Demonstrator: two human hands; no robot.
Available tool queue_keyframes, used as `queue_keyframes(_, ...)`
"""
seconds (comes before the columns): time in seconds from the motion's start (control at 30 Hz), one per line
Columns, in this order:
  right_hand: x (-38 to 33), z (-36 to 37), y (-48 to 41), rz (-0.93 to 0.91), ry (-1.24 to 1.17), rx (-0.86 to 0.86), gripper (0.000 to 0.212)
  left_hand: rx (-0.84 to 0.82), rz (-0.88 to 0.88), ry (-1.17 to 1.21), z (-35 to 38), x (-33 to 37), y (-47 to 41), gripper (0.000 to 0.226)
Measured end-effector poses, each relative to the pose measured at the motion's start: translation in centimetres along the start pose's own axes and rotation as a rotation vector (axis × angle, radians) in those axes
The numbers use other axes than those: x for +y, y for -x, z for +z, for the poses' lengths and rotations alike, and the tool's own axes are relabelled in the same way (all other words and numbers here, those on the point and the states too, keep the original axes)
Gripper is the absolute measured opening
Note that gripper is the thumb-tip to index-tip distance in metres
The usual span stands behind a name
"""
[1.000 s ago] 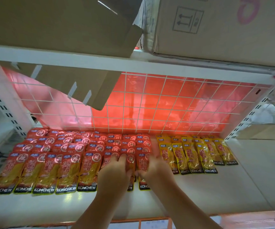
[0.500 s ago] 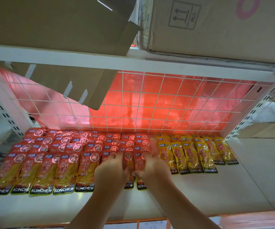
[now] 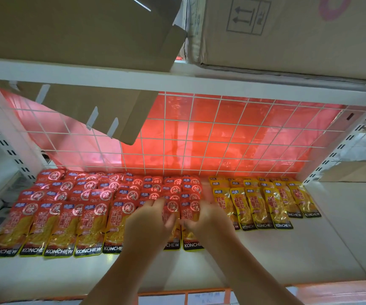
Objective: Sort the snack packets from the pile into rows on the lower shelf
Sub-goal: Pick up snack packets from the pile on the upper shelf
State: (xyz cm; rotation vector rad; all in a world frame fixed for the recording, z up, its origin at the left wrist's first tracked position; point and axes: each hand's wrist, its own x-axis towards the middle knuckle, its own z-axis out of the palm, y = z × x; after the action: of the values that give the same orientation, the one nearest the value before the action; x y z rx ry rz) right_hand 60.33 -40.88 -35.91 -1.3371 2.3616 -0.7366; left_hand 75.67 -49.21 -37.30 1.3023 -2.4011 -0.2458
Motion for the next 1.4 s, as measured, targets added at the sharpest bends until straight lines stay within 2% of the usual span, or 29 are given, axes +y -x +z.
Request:
queue_keyframes(0.07, -0.3, -1.0, -0.2, 0.013, 0.011, 0.017, 0.093, 0.016, 0.013, 0.068, -0.8, 0.2, -0.6, 0.050)
queue_keyframes(0.17, -0.7, -3.4, -0.7, -0.001, 0.136, 0.059, 0.042, -0.016, 0.098, 0.172, -2.6, 0.2, -1.8, 0.050)
queue_keyframes(0.2, -0.9, -4.4, -0.8, -0.007, 0.121, 0.068, 0.035, -0.033, 0.137, 0.211, -3.4, 0.1, -2.2, 0.049)
queue_keyframes(0.37, -2.0, -10.1, -0.9, -0.172, 0.018, 0.149, 0.028, -0.012, 0.262, 0.412, -8.1, 1.6, -4.3, 0.035)
queue_keyframes(0.6, -3.8, -19.9, 1.6, -0.339, -0.115, 0.420, 0.022, 0.056, 0.470, 0.519, -14.6, 8.6, -6.5, 0.028)
queue_keyframes(0.77, -3.2, -28.5, 5.9, -0.387, -0.147, 0.599, 0.022, 0.114, 0.690, 0.617, -20.0, 17.5, -5.8, 0.026)
queue_keyframes(0.97, 0.8, -40.0, 14.8, -0.379, -0.024, 0.815, 0.033, 0.088, 0.909, 0.715, -25.0, 31.4, -3.0, 0.022)
queue_keyframes(1.2, 8.9, -51.0, 26.6, -0.291, 0.039, 0.983, 0.029, 0.107, 1.032, 0.750, -27.0, 46.0, 1.9, 0.039)
queue_keyframes(1.3, 12.5, -55.2, 32.1, -0.219, 0.074, 1.019, 0.031, 0.120, 1.062, 0.718, -27.6, 51.9, 4.3, 0.038)
queue_keyframes(1.4, 15.7, -58.7, 36.6, -0.185, 0.061, 1.039, 0.017, 0.118, 1.100, 0.722, -28.4, 56.8, 6.1, 0.035)
